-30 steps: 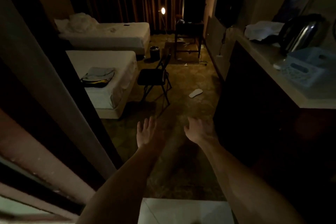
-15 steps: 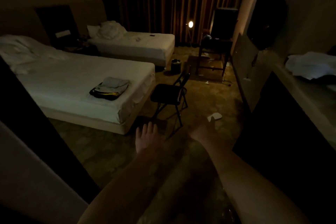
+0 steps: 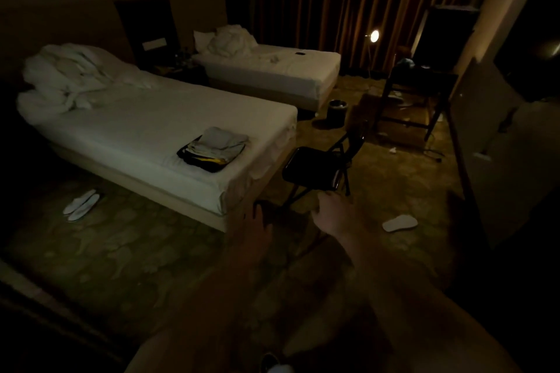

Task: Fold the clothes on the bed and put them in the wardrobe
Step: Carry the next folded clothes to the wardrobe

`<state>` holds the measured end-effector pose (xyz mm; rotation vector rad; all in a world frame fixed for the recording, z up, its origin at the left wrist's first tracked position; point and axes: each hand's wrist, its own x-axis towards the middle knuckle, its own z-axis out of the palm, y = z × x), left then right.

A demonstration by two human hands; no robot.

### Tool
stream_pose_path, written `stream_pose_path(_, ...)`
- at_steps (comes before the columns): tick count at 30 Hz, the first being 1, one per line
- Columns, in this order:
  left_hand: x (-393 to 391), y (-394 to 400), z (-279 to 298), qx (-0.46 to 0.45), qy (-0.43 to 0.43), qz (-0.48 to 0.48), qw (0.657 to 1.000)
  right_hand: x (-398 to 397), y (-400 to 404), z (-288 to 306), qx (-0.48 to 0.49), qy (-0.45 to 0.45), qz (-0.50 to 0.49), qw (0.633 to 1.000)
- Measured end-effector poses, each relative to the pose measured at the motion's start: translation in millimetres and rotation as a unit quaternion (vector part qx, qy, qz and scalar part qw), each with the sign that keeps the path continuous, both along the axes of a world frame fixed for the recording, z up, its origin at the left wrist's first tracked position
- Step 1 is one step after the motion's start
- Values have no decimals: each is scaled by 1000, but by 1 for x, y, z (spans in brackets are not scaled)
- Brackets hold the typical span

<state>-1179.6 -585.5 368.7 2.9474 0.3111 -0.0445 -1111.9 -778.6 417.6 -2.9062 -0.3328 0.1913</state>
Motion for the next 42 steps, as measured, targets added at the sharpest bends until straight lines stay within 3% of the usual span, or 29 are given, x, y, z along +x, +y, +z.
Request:
stream_pose_path(3,57,25,-7,36,-25,18,999,58,25,6,-28,21,24,999)
stream_pose_path(9,149,76,-8,60,29,33,997,166,81,11,-16,-9,66,998)
stream_pose_path(14,198,106,-4,103,60,51,992,231,118,-1,-32,21,90,995)
stream_pose_path(22,290,139,-20,97,78,98,987,342,163,-19,-24,25,140,990)
stream_pose_path(34,458,198,-18,48,45,259,964,551,246,-20,-25,3,253,967)
stream_pose_path(42,521,242,-41,0,73,335,939,634,313,-33,-22,62,298,952)
